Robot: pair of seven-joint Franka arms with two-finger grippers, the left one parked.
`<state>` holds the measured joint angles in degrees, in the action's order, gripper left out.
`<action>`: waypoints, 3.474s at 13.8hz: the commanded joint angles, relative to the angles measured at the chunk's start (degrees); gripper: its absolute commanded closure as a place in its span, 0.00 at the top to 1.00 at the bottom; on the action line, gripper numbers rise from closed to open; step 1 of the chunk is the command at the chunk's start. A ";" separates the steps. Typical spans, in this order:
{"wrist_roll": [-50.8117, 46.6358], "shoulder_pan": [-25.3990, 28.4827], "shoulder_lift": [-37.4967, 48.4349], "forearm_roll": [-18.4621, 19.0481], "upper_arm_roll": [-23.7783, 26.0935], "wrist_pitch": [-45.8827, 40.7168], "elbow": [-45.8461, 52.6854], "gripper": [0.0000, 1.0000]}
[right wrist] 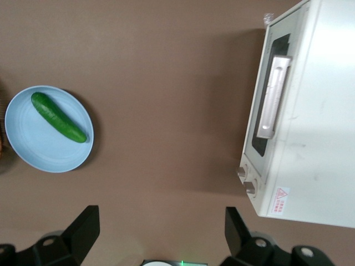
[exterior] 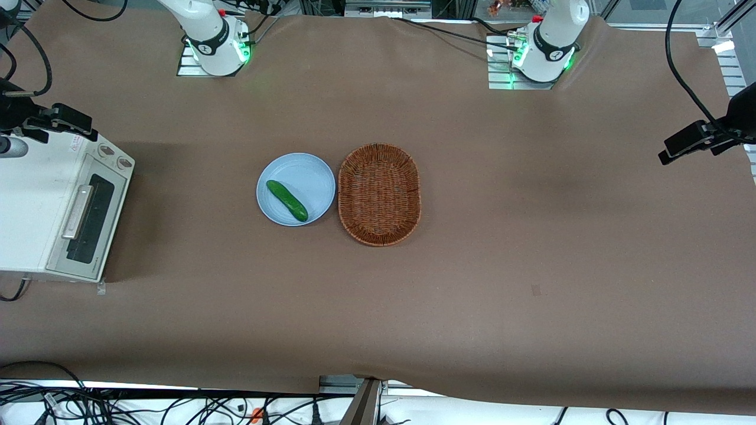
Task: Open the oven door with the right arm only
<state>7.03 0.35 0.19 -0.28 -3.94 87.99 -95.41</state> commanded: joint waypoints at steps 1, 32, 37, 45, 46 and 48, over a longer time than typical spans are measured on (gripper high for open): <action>-0.35 0.44 -0.01 0.63 0.68 -1.95 0.75 1.00; -32.95 13.10 -21.37 43.43 -4.13 12.99 -7.24 0.00; -32.69 12.39 -23.39 46.07 -5.64 13.61 -7.16 0.00; -32.43 10.28 -24.36 46.95 -6.08 16.86 -7.07 0.00; -32.43 9.85 -24.70 47.13 -6.08 17.12 -7.07 0.00; -32.43 9.40 -24.88 47.13 -6.08 18.17 -7.07 0.00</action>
<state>-24.86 10.53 -24.68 45.44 -10.25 104.67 -101.99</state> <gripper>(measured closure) 0.991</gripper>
